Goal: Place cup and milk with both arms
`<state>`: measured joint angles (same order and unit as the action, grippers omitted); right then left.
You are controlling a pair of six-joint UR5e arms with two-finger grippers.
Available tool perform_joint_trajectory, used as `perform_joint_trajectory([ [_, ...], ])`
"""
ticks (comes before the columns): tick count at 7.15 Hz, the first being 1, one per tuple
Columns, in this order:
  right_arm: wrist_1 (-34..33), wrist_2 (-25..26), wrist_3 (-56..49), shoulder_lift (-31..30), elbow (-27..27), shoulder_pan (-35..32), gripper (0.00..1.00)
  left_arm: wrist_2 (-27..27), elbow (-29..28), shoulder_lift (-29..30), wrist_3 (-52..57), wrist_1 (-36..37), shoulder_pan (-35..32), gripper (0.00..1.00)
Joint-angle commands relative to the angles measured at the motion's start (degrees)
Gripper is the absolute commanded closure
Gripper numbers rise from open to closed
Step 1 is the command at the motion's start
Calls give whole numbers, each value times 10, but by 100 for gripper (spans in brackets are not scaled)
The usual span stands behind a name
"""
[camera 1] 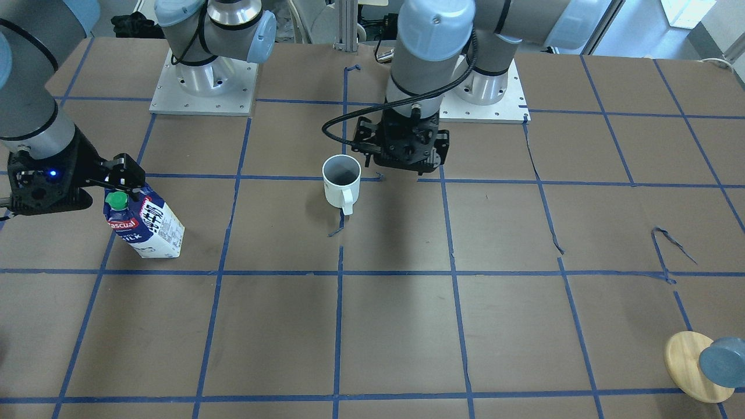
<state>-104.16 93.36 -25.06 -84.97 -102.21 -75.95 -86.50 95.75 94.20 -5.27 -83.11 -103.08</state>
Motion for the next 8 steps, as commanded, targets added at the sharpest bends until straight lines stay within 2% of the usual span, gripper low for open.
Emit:
perform_joint_trajectory([
  [1,-21,-3,-5,17,-52,31,0,-65,-50,-41,92,-58,88,0],
  [2,-31,-5,-5,21,-64,40,1,-70,-68,-49,99,-59,113,0],
  [3,-53,-9,-3,17,-57,41,49,-49,-85,-50,99,-60,133,0],
  [4,-52,-25,-4,21,-52,41,67,-41,-95,-50,98,-71,140,0],
  [6,-46,-38,-4,16,-38,41,85,-27,-97,-48,91,-83,141,0],
  [8,44,-86,6,-5,9,28,93,-31,-95,-48,98,-83,142,0],
])
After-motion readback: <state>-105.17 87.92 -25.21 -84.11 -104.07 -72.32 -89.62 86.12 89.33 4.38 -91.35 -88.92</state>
